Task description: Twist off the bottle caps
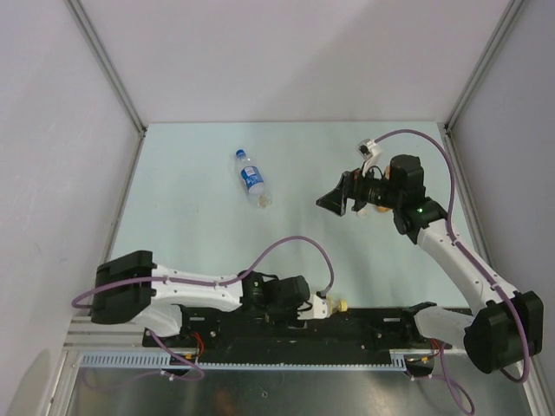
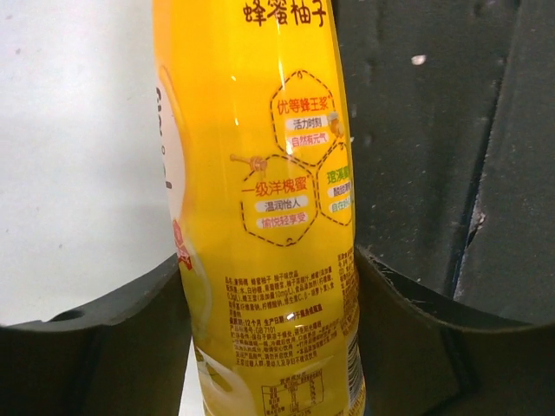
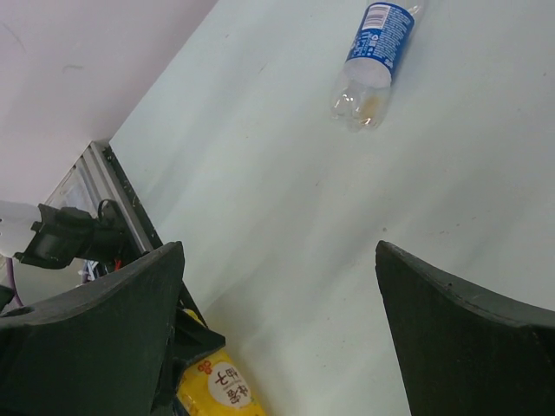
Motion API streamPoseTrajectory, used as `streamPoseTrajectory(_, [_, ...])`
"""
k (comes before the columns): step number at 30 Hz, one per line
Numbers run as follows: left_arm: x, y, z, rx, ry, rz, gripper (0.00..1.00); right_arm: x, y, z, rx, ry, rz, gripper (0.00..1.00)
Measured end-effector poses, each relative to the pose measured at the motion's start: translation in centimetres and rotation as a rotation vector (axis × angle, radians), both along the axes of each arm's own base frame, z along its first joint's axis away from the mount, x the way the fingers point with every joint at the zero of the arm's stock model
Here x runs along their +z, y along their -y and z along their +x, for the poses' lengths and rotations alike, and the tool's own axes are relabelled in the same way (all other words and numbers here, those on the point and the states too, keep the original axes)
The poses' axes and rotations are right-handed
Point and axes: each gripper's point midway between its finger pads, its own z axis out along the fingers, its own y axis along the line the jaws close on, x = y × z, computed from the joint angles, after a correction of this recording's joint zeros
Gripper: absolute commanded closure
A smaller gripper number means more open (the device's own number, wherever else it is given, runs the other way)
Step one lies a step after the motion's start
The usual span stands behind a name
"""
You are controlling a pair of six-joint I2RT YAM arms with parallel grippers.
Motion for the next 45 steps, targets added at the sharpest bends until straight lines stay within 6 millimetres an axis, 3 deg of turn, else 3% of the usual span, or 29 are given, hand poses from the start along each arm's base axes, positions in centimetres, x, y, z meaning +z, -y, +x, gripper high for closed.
streamPoseTrajectory(4, [1.1,-0.4,1.1,0.059,-0.022,-0.049,0.44,0.3,0.1,0.0,-0.004,0.008,0.004,0.04])
streamPoseTrajectory(8, [3.7,-0.2,2.2,0.128,-0.083,-0.162,0.50,1.1,0.4,-0.3,-0.009,0.031,0.013,0.04])
streamPoseTrajectory(16, [8.8,0.6,4.2,0.246,-0.227,-0.392,0.48,4.6,1.4,-1.1,-0.023,0.101,0.084,0.02])
streamPoseTrajectory(24, [14.0,0.1,9.3,0.494,-0.295,-0.621,0.49,9.1,1.2,-2.8,0.009,0.174,0.205,0.02])
streamPoseTrajectory(29, [17.7,-0.8,11.5,0.609,-0.322,-0.782,0.50,10.9,0.7,-3.4,0.038,0.153,0.287,0.01])
streamPoseTrajectory(34, [21.0,-1.1,12.5,0.648,-0.332,-0.916,0.49,11.4,-0.9,-3.7,0.065,0.111,0.333,0.01])
streamPoseTrajectory(39, [24.2,-1.0,11.8,0.600,-0.339,-1.051,0.49,11.2,-4.1,-4.5,0.135,0.054,0.352,0.02])
streamPoseTrajectory(45, [26.2,-0.6,11.0,0.529,-0.358,-1.118,0.48,11.3,-6.9,-5.3,0.200,0.014,0.396,0.07])
